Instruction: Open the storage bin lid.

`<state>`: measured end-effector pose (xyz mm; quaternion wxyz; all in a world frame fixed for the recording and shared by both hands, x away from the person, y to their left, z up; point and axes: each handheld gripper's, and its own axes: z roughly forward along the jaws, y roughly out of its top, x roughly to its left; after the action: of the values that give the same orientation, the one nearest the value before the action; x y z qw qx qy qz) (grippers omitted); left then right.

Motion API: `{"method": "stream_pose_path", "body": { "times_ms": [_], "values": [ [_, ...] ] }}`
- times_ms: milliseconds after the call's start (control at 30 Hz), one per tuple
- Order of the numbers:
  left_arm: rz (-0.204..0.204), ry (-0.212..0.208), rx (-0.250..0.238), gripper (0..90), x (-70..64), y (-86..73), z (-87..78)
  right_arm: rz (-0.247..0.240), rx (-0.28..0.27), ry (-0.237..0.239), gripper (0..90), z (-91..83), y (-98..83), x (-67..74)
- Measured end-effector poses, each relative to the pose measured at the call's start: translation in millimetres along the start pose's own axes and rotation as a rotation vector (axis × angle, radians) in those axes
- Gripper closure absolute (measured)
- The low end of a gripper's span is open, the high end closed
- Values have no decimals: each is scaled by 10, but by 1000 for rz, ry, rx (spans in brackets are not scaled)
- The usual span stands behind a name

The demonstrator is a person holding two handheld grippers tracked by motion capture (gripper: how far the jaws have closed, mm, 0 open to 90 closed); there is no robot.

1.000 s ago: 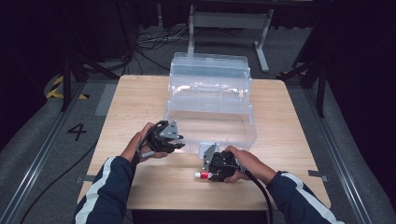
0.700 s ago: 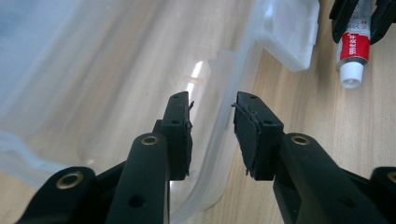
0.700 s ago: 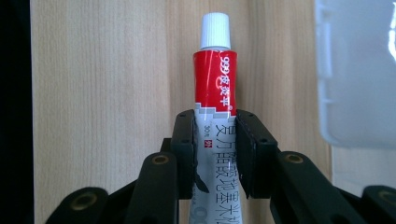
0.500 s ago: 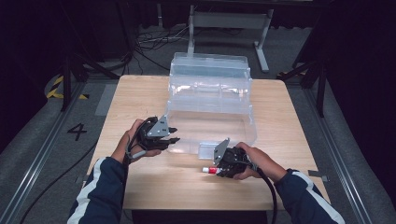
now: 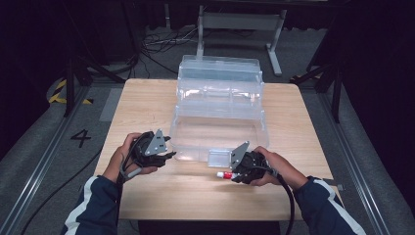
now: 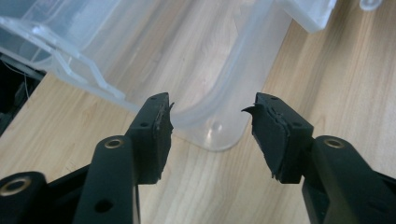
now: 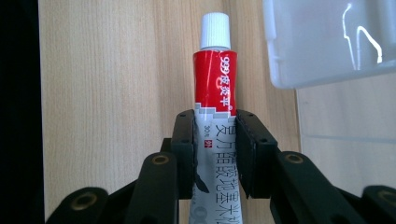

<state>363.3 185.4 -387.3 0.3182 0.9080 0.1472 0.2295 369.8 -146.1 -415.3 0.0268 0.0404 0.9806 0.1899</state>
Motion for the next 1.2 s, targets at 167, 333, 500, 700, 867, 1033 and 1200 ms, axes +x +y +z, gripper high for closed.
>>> {"method": "stream_pose_path", "body": {
  "times_ms": [167, 333, 500, 700, 867, 1033, 1200],
  "values": [
    [-33, 10, 26, 438, -52, -168, 5, -2, -6, 7, 706, -40, -23, -1],
    [-74, 9, 67, 363, -109, -370, 81, 3, -13, 2, 706, -75, -68, -26],
    [-172, -63, 47, 309, -126, -619, 171, -2, -19, -7, 706, -141, -96, -27],
    [-240, -137, 47, 277, -130, -803, 296, 8, -27, -16, 706, -206, -126, -43],
    [-248, -144, 79, 246, -160, -864, 401, 15, -32, -26, 706, -256, -155, -47],
    [-325, -178, 18, 175, -170, -945, 467, 22, -30, -34, 706, -299, -197, -50],
    [-324, -177, 16, 158, -173, -948, 470, 14, -36, -42, 706, -334, -200, -36]
  ]
}}
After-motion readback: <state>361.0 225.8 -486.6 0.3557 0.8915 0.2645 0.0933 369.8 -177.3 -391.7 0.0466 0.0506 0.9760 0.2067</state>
